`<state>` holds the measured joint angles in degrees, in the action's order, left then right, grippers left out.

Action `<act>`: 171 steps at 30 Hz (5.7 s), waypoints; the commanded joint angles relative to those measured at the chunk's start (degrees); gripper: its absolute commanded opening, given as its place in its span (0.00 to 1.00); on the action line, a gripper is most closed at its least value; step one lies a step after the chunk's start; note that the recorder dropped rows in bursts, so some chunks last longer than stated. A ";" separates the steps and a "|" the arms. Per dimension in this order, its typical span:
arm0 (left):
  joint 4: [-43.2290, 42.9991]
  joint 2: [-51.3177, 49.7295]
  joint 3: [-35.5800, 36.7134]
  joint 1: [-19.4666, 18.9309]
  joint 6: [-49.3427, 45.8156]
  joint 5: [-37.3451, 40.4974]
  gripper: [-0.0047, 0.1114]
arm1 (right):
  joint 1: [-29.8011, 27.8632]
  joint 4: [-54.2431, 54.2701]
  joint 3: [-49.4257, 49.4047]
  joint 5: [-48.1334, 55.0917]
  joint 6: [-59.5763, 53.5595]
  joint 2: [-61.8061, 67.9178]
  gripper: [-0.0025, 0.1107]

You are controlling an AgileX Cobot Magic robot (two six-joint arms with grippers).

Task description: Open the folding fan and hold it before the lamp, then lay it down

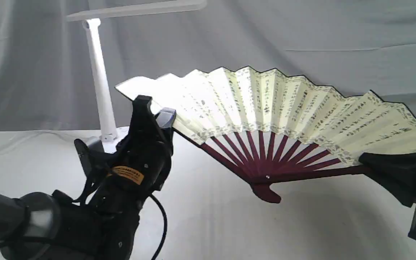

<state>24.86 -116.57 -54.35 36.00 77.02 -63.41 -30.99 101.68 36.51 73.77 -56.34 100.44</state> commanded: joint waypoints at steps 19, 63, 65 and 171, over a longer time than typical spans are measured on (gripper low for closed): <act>19.78 1.64 -0.65 -1.72 -2.06 -6.55 0.04 | -0.36 -2.36 1.59 -3.81 -1.87 -0.03 0.02; 25.81 1.98 -0.65 -1.82 2.89 -6.55 0.04 | -5.65 -1.73 -4.72 -3.81 -6.27 -0.13 0.02; 25.99 2.50 -0.65 -1.82 3.35 -6.55 0.04 | -5.65 -1.73 -4.72 -3.81 -6.27 -0.13 0.02; 7.28 13.27 3.52 -16.62 12.53 -5.56 0.04 | 16.45 -1.73 14.28 -19.71 11.75 -10.16 0.02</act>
<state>19.54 -104.45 -50.22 23.12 85.57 -58.08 -14.74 101.68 51.38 58.47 -41.74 90.41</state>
